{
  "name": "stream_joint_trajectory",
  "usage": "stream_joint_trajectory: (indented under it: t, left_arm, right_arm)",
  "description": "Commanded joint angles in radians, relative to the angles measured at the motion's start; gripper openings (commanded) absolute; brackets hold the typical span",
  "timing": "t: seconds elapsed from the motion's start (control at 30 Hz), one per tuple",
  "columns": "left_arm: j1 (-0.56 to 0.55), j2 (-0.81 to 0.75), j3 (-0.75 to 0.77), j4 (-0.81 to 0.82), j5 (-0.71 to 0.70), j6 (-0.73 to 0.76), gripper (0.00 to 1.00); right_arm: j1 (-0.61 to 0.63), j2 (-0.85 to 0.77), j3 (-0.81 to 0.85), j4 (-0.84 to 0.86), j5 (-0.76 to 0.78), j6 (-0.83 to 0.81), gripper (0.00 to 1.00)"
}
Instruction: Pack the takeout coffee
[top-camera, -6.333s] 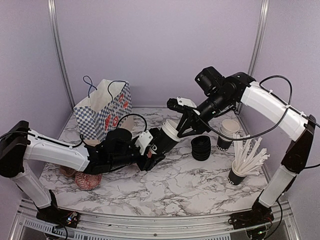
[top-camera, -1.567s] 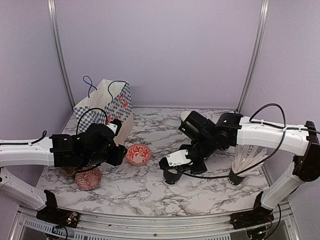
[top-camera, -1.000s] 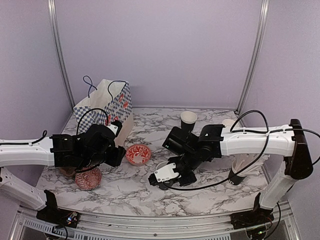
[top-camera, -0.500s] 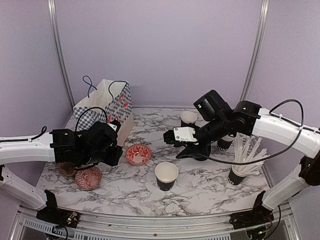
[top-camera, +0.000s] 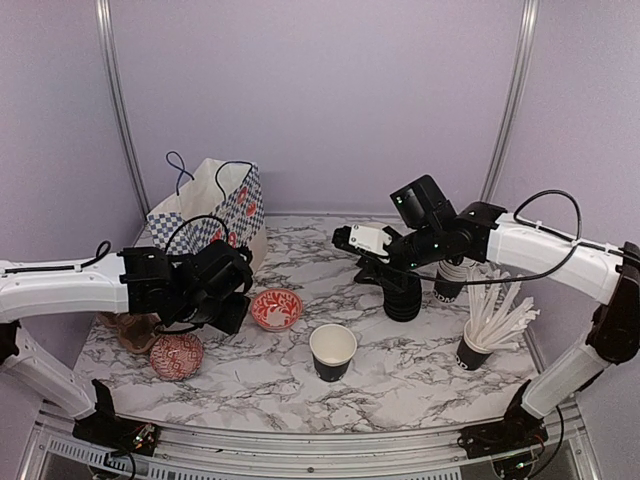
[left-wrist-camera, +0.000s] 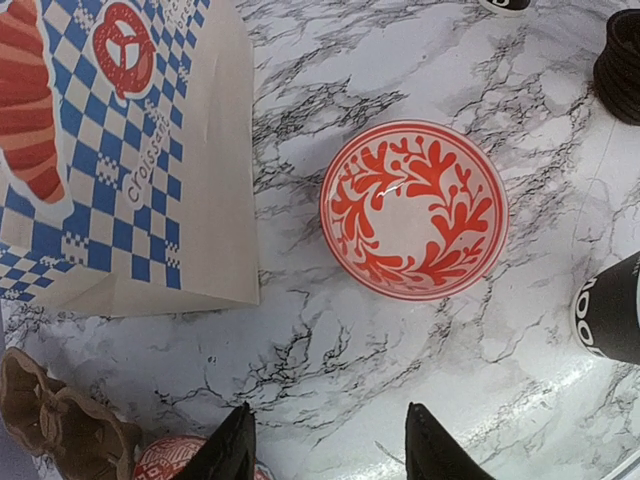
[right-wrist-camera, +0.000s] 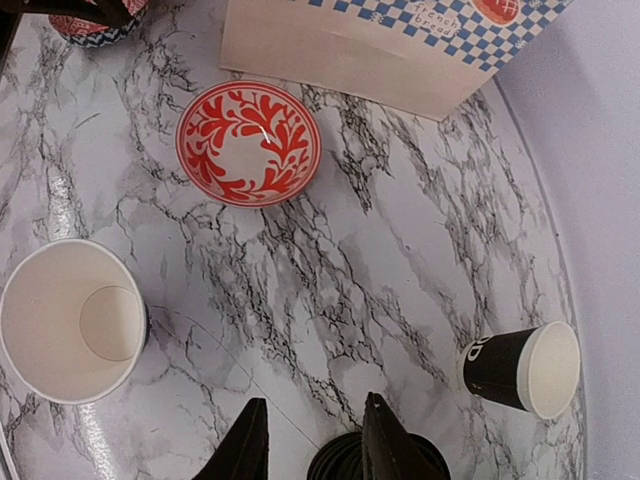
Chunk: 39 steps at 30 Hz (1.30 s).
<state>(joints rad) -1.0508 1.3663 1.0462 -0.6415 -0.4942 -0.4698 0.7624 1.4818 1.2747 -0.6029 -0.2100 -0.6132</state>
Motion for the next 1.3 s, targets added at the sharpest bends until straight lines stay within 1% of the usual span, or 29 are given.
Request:
stream_joint_trajectory:
  t: [0.0, 0.1, 0.23, 0.3, 0.47, 0.67, 0.87, 1.0, 1.17, 1.27]
  left_arm:
    - [0.003, 0.046, 0.072, 0.014, 0.031, 0.069, 0.55]
    - [0.003, 0.068, 0.094, 0.045, 0.023, 0.081, 0.58]
    - [0.003, 0.082, 0.092, 0.101, 0.04, 0.088, 0.62]
    - [0.003, 0.087, 0.087, 0.123, 0.053, 0.086, 0.63]
    - [0.003, 0.097, 0.063, 0.169, 0.065, 0.077, 0.64]
    - [0.003, 0.089, 0.032, 0.213, 0.079, 0.081, 0.64]
    - [0.002, 0.082, 0.014, 0.224, 0.084, 0.09, 0.63]
    - [0.003, 0.075, -0.005, 0.234, 0.083, 0.092, 0.63]
    - [0.003, 0.073, -0.019, 0.244, 0.087, 0.092, 0.63]
    - [0.003, 0.075, -0.024, 0.248, 0.088, 0.095, 0.63]
  right_arm:
    - [-0.013, 0.024, 0.105, -0.098, 0.163, -0.015, 0.32]
    - [-0.028, 0.036, 0.099, -0.153, 0.24, -0.057, 0.35]
    - [-0.095, 0.078, 0.123, -0.247, 0.222, -0.105, 0.35]
    - [-0.128, 0.112, 0.141, -0.288, 0.189, -0.128, 0.35]
    - [-0.169, 0.188, 0.185, -0.371, 0.185, -0.16, 0.4]
    - [-0.184, 0.276, 0.256, -0.419, 0.195, -0.15, 0.42]
    - [-0.186, 0.339, 0.334, -0.476, 0.188, -0.127, 0.4]
    - [-0.186, 0.36, 0.359, -0.512, 0.177, -0.116, 0.4]
    - [-0.187, 0.367, 0.374, -0.546, 0.146, -0.106, 0.42]
    - [-0.186, 0.379, 0.373, -0.567, 0.154, -0.097, 0.43]
